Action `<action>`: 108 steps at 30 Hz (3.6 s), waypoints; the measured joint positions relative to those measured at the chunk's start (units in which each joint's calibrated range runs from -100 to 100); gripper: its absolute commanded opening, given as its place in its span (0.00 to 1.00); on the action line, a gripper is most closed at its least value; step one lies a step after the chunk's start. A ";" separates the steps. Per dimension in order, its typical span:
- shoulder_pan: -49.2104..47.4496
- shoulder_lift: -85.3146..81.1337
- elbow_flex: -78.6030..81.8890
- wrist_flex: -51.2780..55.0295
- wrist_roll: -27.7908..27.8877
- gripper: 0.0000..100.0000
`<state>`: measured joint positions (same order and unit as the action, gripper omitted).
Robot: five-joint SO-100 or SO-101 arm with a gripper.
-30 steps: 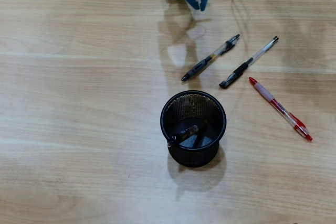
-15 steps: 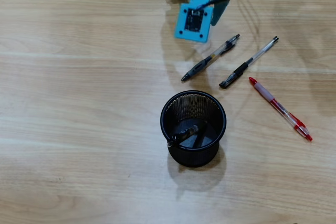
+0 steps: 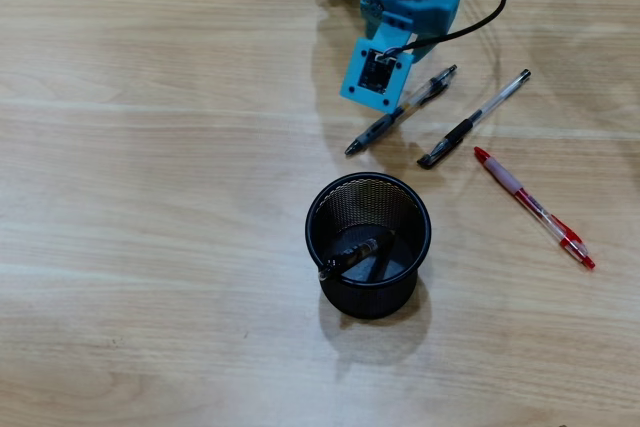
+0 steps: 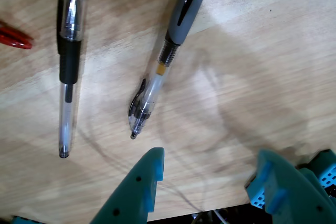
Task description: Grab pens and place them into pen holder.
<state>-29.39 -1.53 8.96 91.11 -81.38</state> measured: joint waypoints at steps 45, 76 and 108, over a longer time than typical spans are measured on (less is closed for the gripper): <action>-1.91 15.29 9.67 -24.69 -8.22 0.17; 2.57 -10.79 31.14 -20.98 -8.27 0.02; 18.39 -22.60 -10.20 -50.58 28.56 0.02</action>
<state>-11.01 -24.13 -1.24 40.53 -52.82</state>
